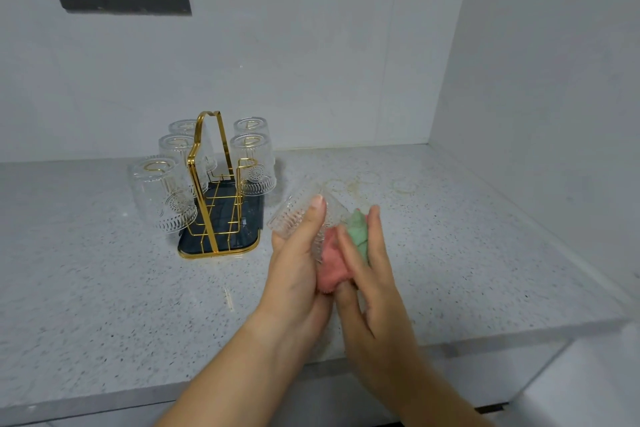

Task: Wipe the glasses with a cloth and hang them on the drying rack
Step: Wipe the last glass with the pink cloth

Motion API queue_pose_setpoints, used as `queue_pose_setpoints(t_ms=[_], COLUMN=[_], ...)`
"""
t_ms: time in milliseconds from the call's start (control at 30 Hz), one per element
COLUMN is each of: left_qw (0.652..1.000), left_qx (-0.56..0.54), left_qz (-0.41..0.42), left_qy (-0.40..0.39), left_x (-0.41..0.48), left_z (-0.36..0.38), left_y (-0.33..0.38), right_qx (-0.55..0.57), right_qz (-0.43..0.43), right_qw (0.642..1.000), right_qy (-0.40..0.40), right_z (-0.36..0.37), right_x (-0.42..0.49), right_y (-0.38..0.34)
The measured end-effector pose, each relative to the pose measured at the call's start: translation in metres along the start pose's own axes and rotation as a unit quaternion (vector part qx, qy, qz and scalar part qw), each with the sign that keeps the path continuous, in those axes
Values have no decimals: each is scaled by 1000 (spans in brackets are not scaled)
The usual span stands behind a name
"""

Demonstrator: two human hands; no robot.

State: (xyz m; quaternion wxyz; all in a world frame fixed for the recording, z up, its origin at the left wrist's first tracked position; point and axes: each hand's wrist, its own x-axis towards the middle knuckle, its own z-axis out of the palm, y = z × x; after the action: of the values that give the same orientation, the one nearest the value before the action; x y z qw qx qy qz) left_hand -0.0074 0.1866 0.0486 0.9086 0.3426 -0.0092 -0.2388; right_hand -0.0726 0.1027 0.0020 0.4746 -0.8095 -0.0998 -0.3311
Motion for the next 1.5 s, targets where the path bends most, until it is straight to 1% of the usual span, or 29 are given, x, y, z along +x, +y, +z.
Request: queue_pose_setpoints(t_ms=[67,100,167,233,267,300,367,400,433,500,533,633,733,767,800,867,933,967,1000,1033,1067,1133,1167,1200,1233,1267,1367,1433,1500], left_qw=[999,998,992,987,985,982,973,967,960,949,945,935,924,921,919,915,917,920,921,922,923,925,927,928,929,930,934,937,934], left_qx=[8,24,59,82,95,111,148,168,188,220,228,257,291,298,304,323,330,328,329,330,330,329,327,326,324,323,319,315,321], left_qz=[33,62,113,137,145,153,178,193,207,228,233,244,245,247,247,236,219,211,204,199,194,185,181,178,175,172,158,150,154], left_qy=[-4,-6,-7,-6,-4,1,10,12,10,4,-2,-1,33,43,48,49,46,45,45,44,42,38,38,38,39,36,23,16,15], left_x=[-4,-6,-9,-11,-12,-13,-12,-11,-12,-11,-12,-8,-5,-5,-5,-6,-8,-9,-9,-10,-10,-10,-10,-9,-9,-9,-10,-10,-10], left_z=[3,4,6,6,7,8,7,6,5,1,1,-7,-15,-18,-19,-22,-24,-23,-23,-23,-23,-23,-24,-25,-26,-27,-27,-27,-25], left_y=[-5,-7,-10,-9,-9,-9,-9,-10,-11,-12,-11,-8,-4,-4,-4,-6,-7,-7,-7,-7,-7,-6,-6,-6,-5,-4,1,5,11], right_qx=[103,178,294,373,426,484,578,600,611,614,600,542,496,473,436,311,121,15,-83,-173,-255,-363,-386,-400,-409,-412,-364,-284,-163], right_qz=[81,132,216,283,313,343,403,418,423,432,442,456,464,461,450,420,357,310,260,224,209,242,263,277,277,274,222,195,232], right_qw=[990,973,927,879,845,803,709,682,668,661,667,706,734,751,779,852,926,950,961,955,935,873,851,837,832,838,898,938,959], right_qy=[49,65,87,90,78,62,36,27,19,8,6,2,14,14,17,29,1,-23,-50,-84,-130,-217,-240,-253,-252,-231,-106,-42,-3], right_z=[2,1,-1,-2,-3,-5,-12,-16,-22,-32,-36,-47,-55,-57,-60,-67,-75,-80,-85,-90,-93,-97,-97,-97,-95,-94,-85,-75,-62], right_x=[4,8,16,20,20,21,25,27,30,35,37,44,48,48,48,50,51,50,48,45,42,35,32,30,29,27,29,35,41], right_y=[-5,-7,-7,-11,-15,-19,-26,-27,-28,-24,-22,-20,-19,-19,-15,-7,1,6,15,27,38,58,66,68,69,67,43,21,0])
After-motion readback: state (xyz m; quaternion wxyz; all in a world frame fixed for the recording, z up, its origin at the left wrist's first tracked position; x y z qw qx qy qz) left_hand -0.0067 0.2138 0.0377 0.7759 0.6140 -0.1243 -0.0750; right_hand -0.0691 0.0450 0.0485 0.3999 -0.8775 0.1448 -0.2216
